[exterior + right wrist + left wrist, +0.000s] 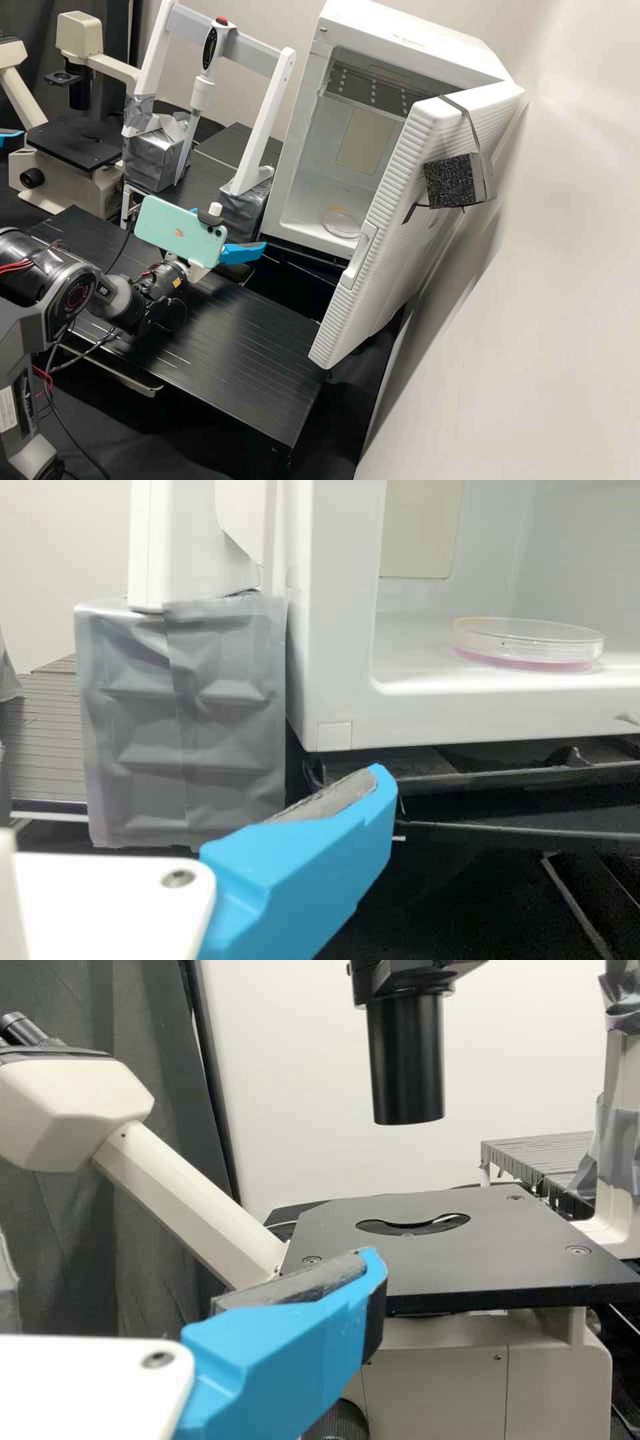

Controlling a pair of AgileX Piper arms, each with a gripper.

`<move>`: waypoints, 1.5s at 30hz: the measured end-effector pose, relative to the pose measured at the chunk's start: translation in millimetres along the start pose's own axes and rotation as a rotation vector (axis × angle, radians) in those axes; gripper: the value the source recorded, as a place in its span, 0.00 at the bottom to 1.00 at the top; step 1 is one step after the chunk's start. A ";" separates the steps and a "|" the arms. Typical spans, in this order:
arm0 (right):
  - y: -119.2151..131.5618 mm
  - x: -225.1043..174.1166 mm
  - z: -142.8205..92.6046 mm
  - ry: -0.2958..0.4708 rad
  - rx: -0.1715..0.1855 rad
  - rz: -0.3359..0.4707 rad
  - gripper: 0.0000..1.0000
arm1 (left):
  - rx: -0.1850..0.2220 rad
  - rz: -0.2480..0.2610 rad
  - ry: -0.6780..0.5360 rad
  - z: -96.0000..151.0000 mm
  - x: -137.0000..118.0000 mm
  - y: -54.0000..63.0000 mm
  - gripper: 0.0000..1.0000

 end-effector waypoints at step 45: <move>139.6 14.6 71.3 0.000 0.122 0.237 1.00 | 0.000 0.000 0.000 0.0 0.0 0.0 1.00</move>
